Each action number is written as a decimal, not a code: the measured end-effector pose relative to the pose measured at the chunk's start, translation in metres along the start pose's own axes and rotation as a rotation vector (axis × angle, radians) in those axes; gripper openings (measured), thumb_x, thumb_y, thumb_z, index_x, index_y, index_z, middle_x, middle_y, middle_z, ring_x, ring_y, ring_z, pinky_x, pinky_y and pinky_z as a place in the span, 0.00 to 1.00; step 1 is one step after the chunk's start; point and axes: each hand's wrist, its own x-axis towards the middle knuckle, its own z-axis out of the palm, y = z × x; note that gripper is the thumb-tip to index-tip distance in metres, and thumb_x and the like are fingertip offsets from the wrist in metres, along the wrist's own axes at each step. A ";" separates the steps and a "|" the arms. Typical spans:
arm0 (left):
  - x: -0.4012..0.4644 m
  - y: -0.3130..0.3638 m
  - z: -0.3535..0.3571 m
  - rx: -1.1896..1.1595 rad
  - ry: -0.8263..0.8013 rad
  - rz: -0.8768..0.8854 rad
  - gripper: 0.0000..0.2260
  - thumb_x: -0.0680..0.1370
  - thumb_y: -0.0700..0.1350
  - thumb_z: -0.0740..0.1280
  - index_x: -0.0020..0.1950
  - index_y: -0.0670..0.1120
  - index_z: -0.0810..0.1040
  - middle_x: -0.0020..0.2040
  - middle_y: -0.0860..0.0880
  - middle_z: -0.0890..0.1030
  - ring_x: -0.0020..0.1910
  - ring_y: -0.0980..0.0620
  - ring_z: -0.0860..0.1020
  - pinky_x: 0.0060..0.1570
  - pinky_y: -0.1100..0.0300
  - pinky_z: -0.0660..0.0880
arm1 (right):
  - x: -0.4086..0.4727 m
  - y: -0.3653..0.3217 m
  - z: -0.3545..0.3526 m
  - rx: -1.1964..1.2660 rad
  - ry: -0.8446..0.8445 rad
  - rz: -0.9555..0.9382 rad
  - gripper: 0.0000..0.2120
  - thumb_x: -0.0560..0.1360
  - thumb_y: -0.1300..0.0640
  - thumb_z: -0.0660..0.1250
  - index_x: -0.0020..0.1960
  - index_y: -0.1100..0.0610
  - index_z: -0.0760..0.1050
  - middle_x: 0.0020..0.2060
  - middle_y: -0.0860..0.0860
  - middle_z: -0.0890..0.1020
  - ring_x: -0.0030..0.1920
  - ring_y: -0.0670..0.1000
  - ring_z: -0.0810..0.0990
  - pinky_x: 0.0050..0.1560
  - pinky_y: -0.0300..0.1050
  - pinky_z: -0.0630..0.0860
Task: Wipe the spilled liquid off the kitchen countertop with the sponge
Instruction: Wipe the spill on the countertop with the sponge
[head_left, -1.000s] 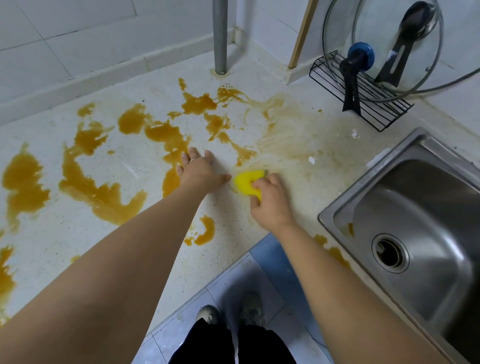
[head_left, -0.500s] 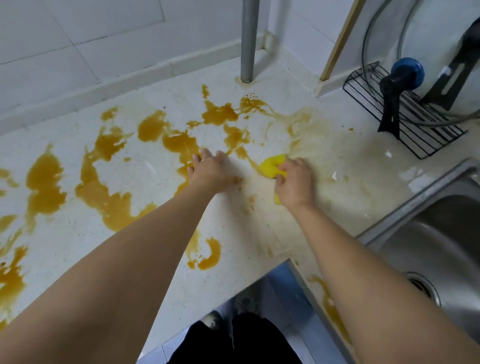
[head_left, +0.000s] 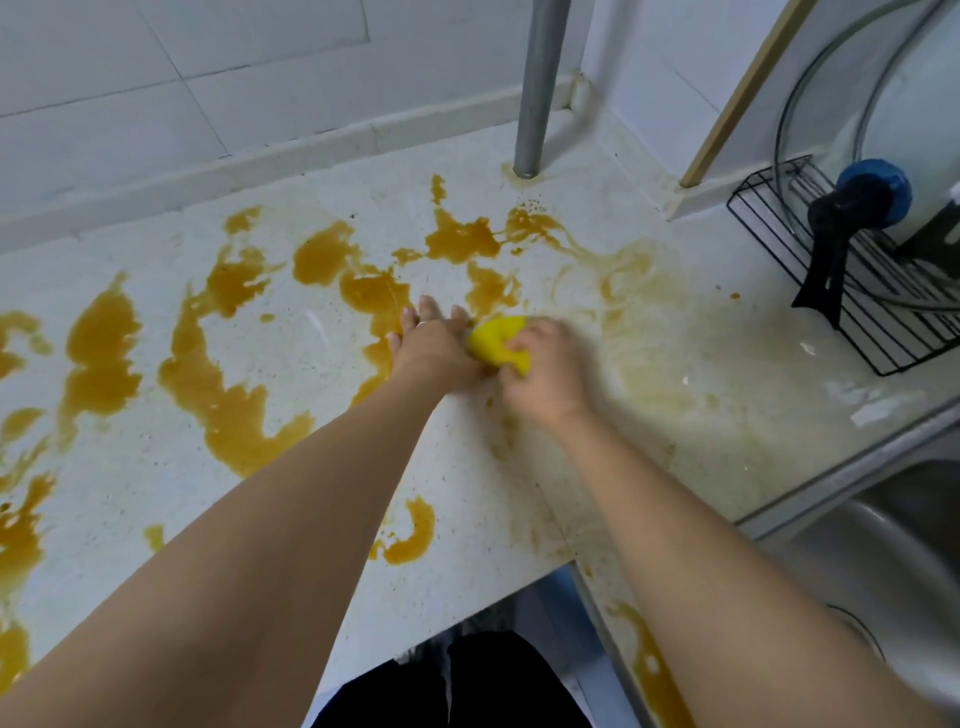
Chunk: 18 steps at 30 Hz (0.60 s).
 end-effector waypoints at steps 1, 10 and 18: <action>0.000 0.001 0.000 -0.002 -0.002 -0.003 0.37 0.73 0.59 0.67 0.77 0.54 0.54 0.78 0.46 0.42 0.76 0.42 0.40 0.74 0.45 0.44 | -0.003 -0.006 0.005 0.013 -0.042 -0.067 0.12 0.67 0.63 0.64 0.49 0.65 0.79 0.52 0.62 0.77 0.54 0.61 0.76 0.56 0.46 0.69; 0.000 0.001 -0.001 -0.015 0.003 -0.010 0.35 0.75 0.57 0.67 0.77 0.53 0.54 0.78 0.46 0.42 0.76 0.42 0.40 0.73 0.44 0.43 | 0.005 -0.002 0.000 -0.080 -0.021 0.047 0.15 0.71 0.63 0.63 0.57 0.61 0.77 0.61 0.59 0.73 0.62 0.58 0.70 0.64 0.44 0.64; 0.004 0.002 0.003 -0.024 0.032 -0.037 0.34 0.74 0.56 0.68 0.76 0.52 0.58 0.78 0.46 0.48 0.76 0.42 0.43 0.74 0.43 0.47 | 0.026 0.021 -0.027 -0.166 0.098 0.289 0.15 0.73 0.64 0.61 0.58 0.62 0.76 0.61 0.62 0.73 0.62 0.60 0.71 0.63 0.46 0.65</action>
